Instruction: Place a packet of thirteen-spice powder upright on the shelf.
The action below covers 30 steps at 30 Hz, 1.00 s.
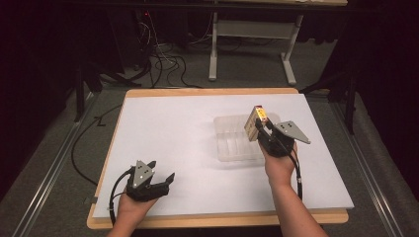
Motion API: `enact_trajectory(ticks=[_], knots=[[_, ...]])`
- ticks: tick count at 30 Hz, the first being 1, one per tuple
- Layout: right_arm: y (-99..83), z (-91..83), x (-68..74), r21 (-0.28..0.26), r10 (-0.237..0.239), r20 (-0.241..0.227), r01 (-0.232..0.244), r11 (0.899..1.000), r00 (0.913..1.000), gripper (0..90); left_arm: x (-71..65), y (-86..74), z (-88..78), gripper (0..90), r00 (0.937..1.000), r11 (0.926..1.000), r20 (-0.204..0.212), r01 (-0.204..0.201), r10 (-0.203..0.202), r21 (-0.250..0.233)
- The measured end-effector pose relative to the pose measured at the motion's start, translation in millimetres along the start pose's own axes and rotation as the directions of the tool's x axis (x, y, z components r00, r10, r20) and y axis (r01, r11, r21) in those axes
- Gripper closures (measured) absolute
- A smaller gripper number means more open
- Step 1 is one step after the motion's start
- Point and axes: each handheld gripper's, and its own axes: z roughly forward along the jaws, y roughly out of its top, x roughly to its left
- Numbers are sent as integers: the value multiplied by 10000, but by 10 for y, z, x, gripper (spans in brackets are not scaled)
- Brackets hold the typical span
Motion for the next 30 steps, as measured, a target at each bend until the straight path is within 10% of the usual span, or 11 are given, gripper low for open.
enact_trajectory(ticks=[30], knots=[[-62, 4, 68, -63, -167, 737, 172, 9998, 9971, 681, -14, 0, 0, 237, 9998, 9998, 52, -191, 190, 88]])
